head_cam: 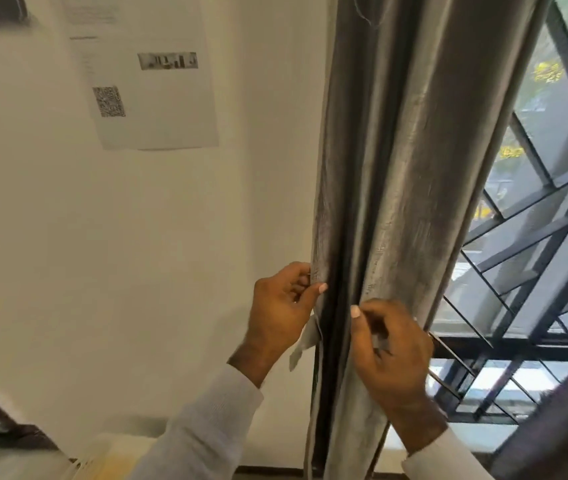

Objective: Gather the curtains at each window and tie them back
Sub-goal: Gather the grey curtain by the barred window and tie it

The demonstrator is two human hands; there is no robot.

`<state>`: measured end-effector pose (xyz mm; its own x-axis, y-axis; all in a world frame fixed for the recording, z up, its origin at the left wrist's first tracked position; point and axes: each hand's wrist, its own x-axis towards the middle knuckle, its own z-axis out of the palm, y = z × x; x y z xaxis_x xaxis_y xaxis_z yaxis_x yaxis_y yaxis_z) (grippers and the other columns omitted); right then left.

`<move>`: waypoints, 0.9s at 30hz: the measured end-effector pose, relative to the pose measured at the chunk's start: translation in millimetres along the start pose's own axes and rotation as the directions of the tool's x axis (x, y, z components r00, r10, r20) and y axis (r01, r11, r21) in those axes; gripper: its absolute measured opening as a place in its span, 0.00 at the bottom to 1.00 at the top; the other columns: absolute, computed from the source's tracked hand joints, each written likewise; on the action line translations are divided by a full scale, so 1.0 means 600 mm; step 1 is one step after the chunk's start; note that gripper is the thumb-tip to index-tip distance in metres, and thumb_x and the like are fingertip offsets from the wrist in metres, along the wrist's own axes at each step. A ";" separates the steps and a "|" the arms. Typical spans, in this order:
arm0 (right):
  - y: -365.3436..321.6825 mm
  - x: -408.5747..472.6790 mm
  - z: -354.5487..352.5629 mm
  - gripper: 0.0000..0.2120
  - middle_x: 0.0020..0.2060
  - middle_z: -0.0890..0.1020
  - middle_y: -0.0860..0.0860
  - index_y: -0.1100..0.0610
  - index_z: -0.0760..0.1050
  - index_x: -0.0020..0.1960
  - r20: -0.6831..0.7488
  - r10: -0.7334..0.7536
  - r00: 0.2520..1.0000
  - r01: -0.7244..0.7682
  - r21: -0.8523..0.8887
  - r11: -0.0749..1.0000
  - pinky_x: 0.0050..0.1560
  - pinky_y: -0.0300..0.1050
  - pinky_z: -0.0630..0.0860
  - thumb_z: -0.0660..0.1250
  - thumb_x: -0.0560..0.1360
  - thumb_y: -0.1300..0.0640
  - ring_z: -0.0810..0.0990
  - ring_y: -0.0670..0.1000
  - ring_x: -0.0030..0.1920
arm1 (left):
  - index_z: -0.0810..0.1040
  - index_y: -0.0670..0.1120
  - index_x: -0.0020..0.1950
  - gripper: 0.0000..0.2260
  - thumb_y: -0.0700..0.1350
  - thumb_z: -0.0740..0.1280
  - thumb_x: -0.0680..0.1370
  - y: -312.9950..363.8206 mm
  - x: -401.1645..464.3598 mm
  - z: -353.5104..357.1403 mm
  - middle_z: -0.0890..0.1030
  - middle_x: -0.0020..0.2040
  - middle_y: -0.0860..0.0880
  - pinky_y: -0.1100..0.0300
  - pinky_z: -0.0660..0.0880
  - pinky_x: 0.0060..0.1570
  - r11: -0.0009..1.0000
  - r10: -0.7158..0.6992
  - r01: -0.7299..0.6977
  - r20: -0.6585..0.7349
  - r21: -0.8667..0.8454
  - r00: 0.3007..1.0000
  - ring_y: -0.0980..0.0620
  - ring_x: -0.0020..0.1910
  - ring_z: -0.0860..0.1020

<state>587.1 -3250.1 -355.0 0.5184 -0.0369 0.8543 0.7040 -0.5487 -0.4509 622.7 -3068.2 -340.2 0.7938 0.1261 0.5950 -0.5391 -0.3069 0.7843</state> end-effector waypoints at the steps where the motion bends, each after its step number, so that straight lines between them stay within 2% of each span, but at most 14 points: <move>1: 0.007 -0.003 0.007 0.02 0.40 0.80 0.46 0.56 0.81 0.50 0.041 0.021 0.999 -0.021 -0.007 1.000 0.42 0.39 0.77 0.71 0.80 0.58 0.80 0.46 0.39 | 0.80 0.49 0.58 0.09 0.42 0.77 0.80 -0.002 -0.003 -0.005 0.88 0.44 0.54 0.60 0.84 0.45 0.999 0.019 -0.018 -0.012 0.049 1.000 0.54 0.42 0.87; 4: 0.038 -0.008 0.015 0.05 0.43 0.80 0.45 0.52 0.79 0.54 0.012 0.186 0.983 -0.183 -0.117 0.976 0.43 0.51 0.81 0.72 0.80 0.59 0.81 0.49 0.40 | 0.70 0.56 0.58 0.14 0.44 0.74 0.82 -0.010 -0.015 -0.020 0.84 0.44 0.56 0.65 0.81 0.40 0.975 0.071 -0.060 -0.047 0.216 0.996 0.55 0.40 0.85; 7: 0.061 -0.007 0.002 0.03 0.41 0.78 0.48 0.54 0.77 0.52 -0.193 0.301 0.934 -0.328 -0.131 0.935 0.43 0.52 0.80 0.69 0.79 0.61 0.77 0.50 0.38 | 0.77 0.51 0.54 0.08 0.37 0.71 0.83 -0.021 -0.022 -0.031 0.82 0.46 0.54 0.63 0.80 0.43 0.932 0.180 -0.161 -0.028 0.324 0.983 0.54 0.42 0.82; 9: 0.050 -0.012 0.000 0.04 0.41 0.79 0.45 0.55 0.80 0.51 -0.098 0.123 0.988 -0.134 -0.111 0.985 0.45 0.42 0.78 0.69 0.77 0.59 0.76 0.47 0.38 | 0.83 0.47 0.53 0.08 0.34 0.69 0.82 -0.028 -0.023 -0.031 0.83 0.48 0.54 0.65 0.79 0.47 0.918 0.212 -0.204 0.014 0.339 0.977 0.56 0.46 0.82; 11: 0.034 -0.028 0.016 0.06 0.42 0.83 0.45 0.55 0.84 0.53 0.118 -0.099 0.988 0.112 -0.109 0.988 0.46 0.34 0.77 0.73 0.76 0.57 0.79 0.45 0.38 | 0.85 0.49 0.56 0.08 0.39 0.68 0.83 -0.026 -0.025 -0.023 0.85 0.50 0.54 0.65 0.80 0.49 0.922 0.184 -0.185 0.035 0.340 0.982 0.57 0.48 0.83; 12: 0.034 -0.036 0.025 0.07 0.42 0.85 0.46 0.54 0.84 0.54 0.184 -0.106 0.977 0.127 -0.108 0.986 0.45 0.32 0.77 0.74 0.77 0.55 0.81 0.44 0.38 | 0.86 0.50 0.57 0.08 0.43 0.68 0.83 -0.025 -0.026 -0.018 0.86 0.51 0.55 0.64 0.81 0.50 0.926 0.165 -0.166 0.032 0.338 0.986 0.58 0.49 0.83; 13: 0.038 -0.039 0.032 0.06 0.41 0.85 0.45 0.52 0.84 0.54 0.191 -0.032 0.981 0.055 -0.115 0.992 0.43 0.29 0.75 0.74 0.78 0.53 0.81 0.44 0.36 | 0.86 0.51 0.59 0.09 0.47 0.67 0.83 -0.025 -0.027 -0.014 0.87 0.52 0.55 0.62 0.82 0.51 0.930 0.144 -0.144 0.026 0.337 0.989 0.57 0.49 0.84; 15: 0.049 -0.028 0.029 0.06 0.39 0.82 0.43 0.50 0.80 0.54 0.047 0.209 0.977 -0.201 -0.136 0.970 0.39 0.27 0.70 0.73 0.80 0.50 0.81 0.46 0.35 | 0.87 0.51 0.60 0.12 0.53 0.66 0.83 -0.028 -0.031 -0.009 0.87 0.52 0.55 0.59 0.84 0.52 0.932 0.098 -0.101 0.027 0.348 0.995 0.55 0.49 0.85; 17: 0.079 -0.008 0.015 0.13 0.38 0.79 0.44 0.50 0.75 0.54 -0.071 0.371 0.926 -0.377 -0.111 0.920 0.38 0.35 0.67 0.75 0.77 0.47 0.80 0.51 0.36 | 0.87 0.50 0.60 0.10 0.50 0.68 0.83 -0.032 -0.033 -0.009 0.87 0.51 0.55 0.56 0.84 0.52 0.922 0.087 -0.093 0.032 0.375 0.996 0.55 0.48 0.85; 18: 0.096 0.000 0.010 0.15 0.39 0.78 0.46 0.50 0.74 0.55 -0.060 0.398 0.916 -0.402 -0.109 0.909 0.40 0.39 0.68 0.76 0.76 0.45 0.79 0.52 0.37 | 0.87 0.50 0.59 0.09 0.48 0.69 0.83 -0.034 -0.033 -0.009 0.87 0.50 0.55 0.55 0.84 0.51 0.923 0.087 -0.090 0.024 0.375 0.996 0.55 0.47 0.84; 20: 0.127 0.002 0.013 0.15 0.43 0.79 0.46 0.49 0.77 0.57 0.073 0.349 0.934 -0.339 -0.122 0.933 0.43 0.44 0.74 0.77 0.76 0.45 0.79 0.52 0.40 | 0.87 0.50 0.58 0.08 0.44 0.71 0.81 -0.039 -0.035 -0.007 0.87 0.49 0.56 0.53 0.84 0.49 0.943 0.055 -0.047 -0.014 0.330 0.998 0.55 0.46 0.85; 23: 0.150 -0.031 0.039 0.04 0.47 0.82 0.45 0.46 0.79 0.54 0.280 0.195 0.940 -0.165 -0.127 0.978 0.49 0.49 0.81 0.72 0.80 0.52 0.83 0.51 0.44 | 0.88 0.48 0.56 0.07 0.39 0.74 0.80 -0.046 -0.038 0.005 0.88 0.49 0.55 0.55 0.84 0.51 0.966 0.007 0.000 -0.026 0.260 1.000 0.55 0.46 0.86; 25: 0.146 -0.061 0.052 0.06 0.51 0.82 0.44 0.46 0.80 0.57 0.326 0.188 0.927 -0.165 -0.097 0.982 0.52 0.50 0.83 0.72 0.81 0.52 0.84 0.49 0.48 | 0.88 0.46 0.55 0.06 0.37 0.75 0.80 -0.043 -0.047 0.015 0.88 0.48 0.54 0.61 0.83 0.51 0.974 -0.012 0.014 -0.009 0.224 1.000 0.54 0.47 0.86; 27: 0.128 -0.077 0.058 0.17 0.60 0.81 0.43 0.46 0.77 0.67 0.347 0.250 0.904 -0.247 -0.053 0.968 0.60 0.47 0.81 0.72 0.81 0.44 0.82 0.46 0.56 | 0.87 0.46 0.53 0.06 0.37 0.76 0.80 -0.039 -0.054 0.017 0.87 0.47 0.55 0.66 0.81 0.47 0.978 -0.032 0.034 -0.016 0.206 0.999 0.54 0.48 0.86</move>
<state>634.3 -3261.7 -438.0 0.8128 0.1194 0.5702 0.5275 -0.5661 -0.6335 612.6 -3074.8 -379.9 0.8060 0.1507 0.5724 -0.4419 -0.4902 0.7513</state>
